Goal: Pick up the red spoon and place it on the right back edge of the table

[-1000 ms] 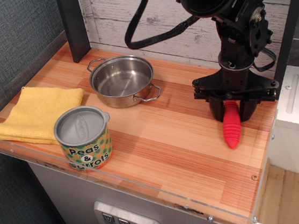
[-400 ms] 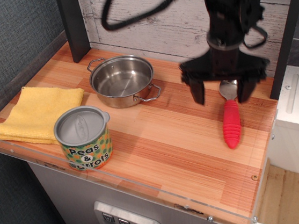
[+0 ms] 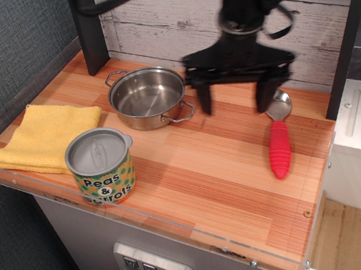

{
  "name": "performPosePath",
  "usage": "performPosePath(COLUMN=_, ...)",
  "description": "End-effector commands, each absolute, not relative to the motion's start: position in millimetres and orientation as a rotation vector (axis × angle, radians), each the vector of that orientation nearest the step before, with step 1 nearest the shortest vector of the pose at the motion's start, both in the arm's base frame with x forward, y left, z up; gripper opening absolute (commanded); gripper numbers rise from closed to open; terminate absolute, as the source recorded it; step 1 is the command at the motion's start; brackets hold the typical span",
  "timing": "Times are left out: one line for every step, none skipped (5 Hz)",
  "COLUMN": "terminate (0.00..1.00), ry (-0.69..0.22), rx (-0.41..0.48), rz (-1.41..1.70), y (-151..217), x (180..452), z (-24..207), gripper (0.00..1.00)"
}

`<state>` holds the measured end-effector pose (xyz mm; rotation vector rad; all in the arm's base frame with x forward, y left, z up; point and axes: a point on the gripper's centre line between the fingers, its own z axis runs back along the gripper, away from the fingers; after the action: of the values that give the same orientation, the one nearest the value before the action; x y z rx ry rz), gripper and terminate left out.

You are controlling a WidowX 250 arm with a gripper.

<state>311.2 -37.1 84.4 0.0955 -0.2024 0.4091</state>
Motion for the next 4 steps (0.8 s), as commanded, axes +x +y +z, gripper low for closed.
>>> performPosePath(terminate=0.00, ry=-0.222, rx=0.103, rz=0.550, y=28.1, x=264.9, z=124.6, gripper=1.00)
performPosePath(terminate=0.00, ry=-0.220, rx=0.098, rz=0.698, y=70.3, x=250.8, z=128.6, gripper=1.00)
performPosePath(terminate=0.00, ry=-0.209, rx=0.105, rz=0.826, y=108.1, x=244.7, z=128.3, gripper=1.00)
performPosePath(terminate=0.00, ry=-0.222, rx=0.133, rz=0.899, y=132.5, x=246.6, z=124.8, gripper=1.00)
